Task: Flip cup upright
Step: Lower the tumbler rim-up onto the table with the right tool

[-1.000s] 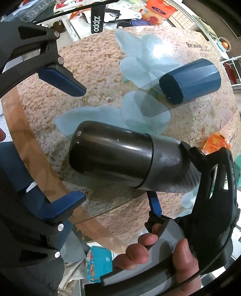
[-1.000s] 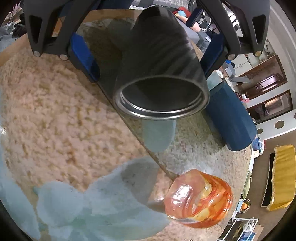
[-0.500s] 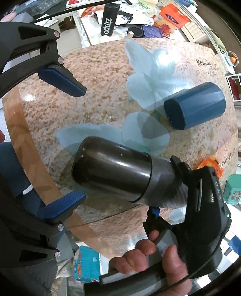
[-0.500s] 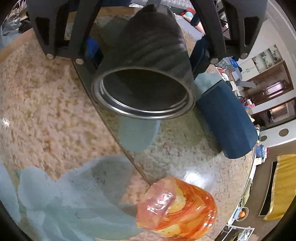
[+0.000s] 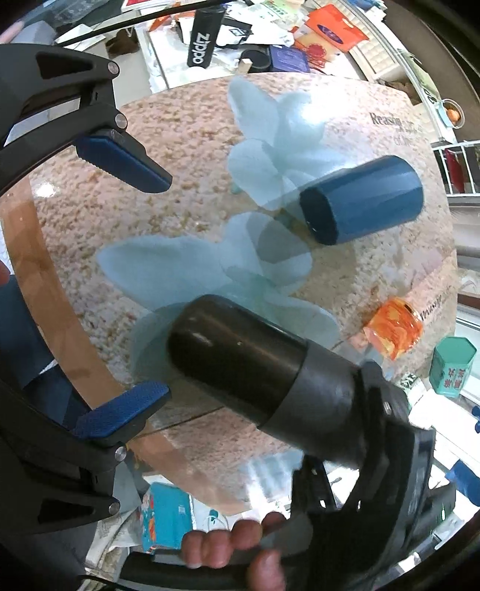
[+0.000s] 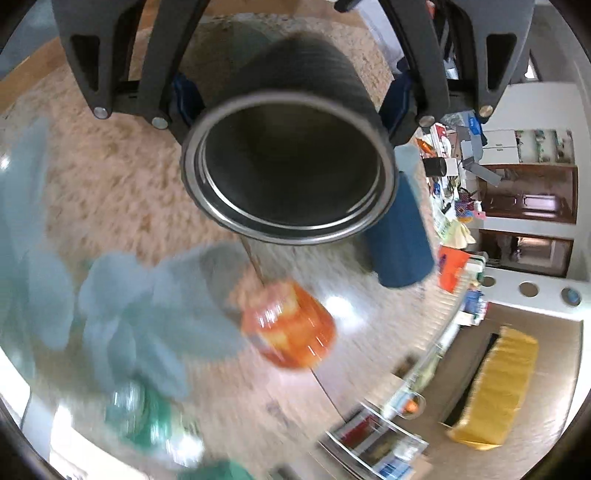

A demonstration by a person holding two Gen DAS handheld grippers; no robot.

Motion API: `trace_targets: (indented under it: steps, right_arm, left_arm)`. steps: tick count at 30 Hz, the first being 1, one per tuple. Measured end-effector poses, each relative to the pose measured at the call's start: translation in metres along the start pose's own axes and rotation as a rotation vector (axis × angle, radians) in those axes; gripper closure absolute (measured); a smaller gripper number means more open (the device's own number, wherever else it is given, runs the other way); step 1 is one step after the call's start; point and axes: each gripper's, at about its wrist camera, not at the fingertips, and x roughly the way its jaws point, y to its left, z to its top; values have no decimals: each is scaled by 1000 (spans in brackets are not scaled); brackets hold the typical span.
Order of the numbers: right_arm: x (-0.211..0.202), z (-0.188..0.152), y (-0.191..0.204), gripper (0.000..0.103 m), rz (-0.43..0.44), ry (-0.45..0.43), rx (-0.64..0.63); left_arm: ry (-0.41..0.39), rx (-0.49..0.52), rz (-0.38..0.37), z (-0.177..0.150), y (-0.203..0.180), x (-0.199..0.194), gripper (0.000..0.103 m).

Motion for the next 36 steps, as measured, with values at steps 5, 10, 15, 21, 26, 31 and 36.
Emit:
trace_targets:
  steps: [5, 10, 15, 21, 26, 31, 36]
  right_arm:
    - [-34, -17, 19, 26, -61, -181, -222]
    - [-42, -38, 29, 27, -149, -315, -406]
    - [-43, -42, 14, 27, -176, -351, -476]
    - [-37, -39, 21, 27, -207, -373, -556]
    - [-32, -35, 28, 27, -227, -382, -628]
    - [-24, -37, 33, 26, -231, -402, -684]
    - [-22, -33, 33, 26, -222, -407, -687]
  left_arm:
    - [-16, 24, 4, 9, -10, -4, 0]
    - [-26, 48, 9, 14, -17, -8, 0]
    - [-30, 63, 15, 17, -19, -11, 0]
    - [-33, 48, 17, 15, -16, -14, 0]
    - [-36, 19, 17, 15, -12, -14, 0]
    - [-36, -7, 17, 12, -7, -13, 0]
    - [-33, -24, 17, 11, -2, -12, 0]
